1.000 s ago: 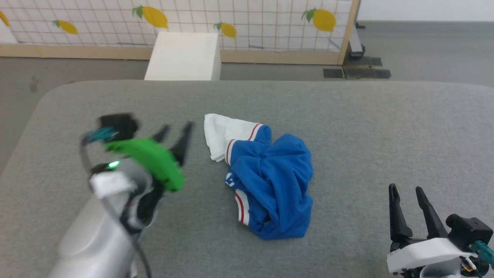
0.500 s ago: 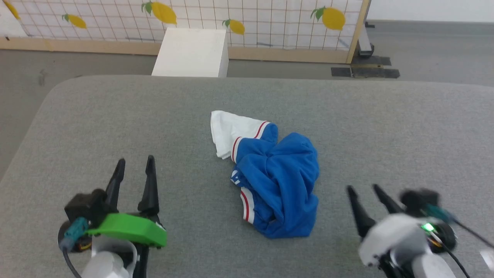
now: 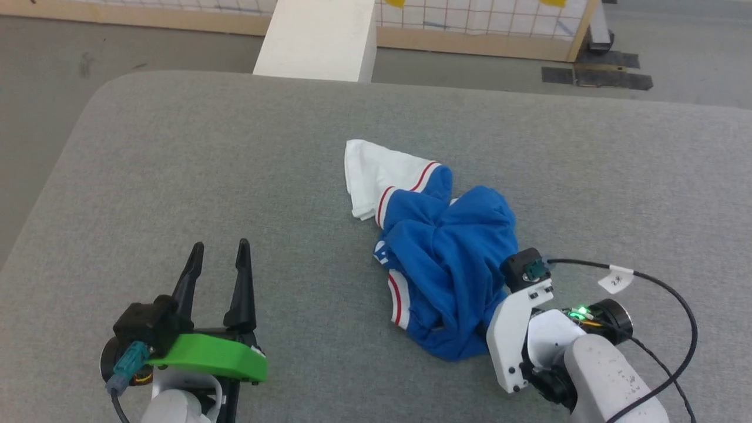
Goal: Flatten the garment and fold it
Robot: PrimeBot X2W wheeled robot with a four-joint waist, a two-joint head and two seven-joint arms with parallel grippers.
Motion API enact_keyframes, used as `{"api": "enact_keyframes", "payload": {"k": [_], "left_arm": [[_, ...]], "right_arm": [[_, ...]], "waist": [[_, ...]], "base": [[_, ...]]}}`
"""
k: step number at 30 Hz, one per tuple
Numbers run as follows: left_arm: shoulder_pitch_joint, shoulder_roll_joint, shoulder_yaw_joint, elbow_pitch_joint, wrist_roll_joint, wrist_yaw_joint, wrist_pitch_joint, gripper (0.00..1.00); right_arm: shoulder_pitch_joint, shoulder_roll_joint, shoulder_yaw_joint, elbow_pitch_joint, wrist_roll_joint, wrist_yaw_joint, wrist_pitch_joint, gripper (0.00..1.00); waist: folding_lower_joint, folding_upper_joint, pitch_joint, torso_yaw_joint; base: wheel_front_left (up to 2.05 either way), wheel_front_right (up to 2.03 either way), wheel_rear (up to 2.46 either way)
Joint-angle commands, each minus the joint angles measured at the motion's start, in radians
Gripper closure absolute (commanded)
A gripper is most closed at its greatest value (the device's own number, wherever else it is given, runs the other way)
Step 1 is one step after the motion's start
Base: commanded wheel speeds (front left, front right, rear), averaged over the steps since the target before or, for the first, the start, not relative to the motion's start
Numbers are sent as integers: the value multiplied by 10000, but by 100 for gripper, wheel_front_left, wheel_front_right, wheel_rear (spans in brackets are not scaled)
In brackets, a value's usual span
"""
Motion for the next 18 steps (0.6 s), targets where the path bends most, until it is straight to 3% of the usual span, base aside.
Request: {"api": "enact_keyframes", "payload": {"k": [1,3,6,11,18], "left_arm": [[-104,-91,130,46,125,-126,-37,0],[-77,-172,300,102,226,-225,-37,0],[5,-265,553,128,358,-321,-37,0],[44,-420,796,172,516,-525,-37,0],[50,-590,822,440,622,-711,-37,0]], "right_arm": [[-89,-6,104,292,134,-13,63,67],[-161,-6,48,364,398,-13,-282,100],[-347,-6,-604,133,715,-13,-1091,100],[-449,-52,-3154,-793,516,-13,-2049,100],[843,-198,-6784,-1529,-903,-13,-1214,100]], "waist": [[1,0,126,144],[1,0,77,99],[1,0,-27,-62],[1,0,-217,-338],[1,0,-351,-489]], "base": [[0,0,0],[0,0,0],[0,0,0],[0,0,0],[0,0,0]]}}
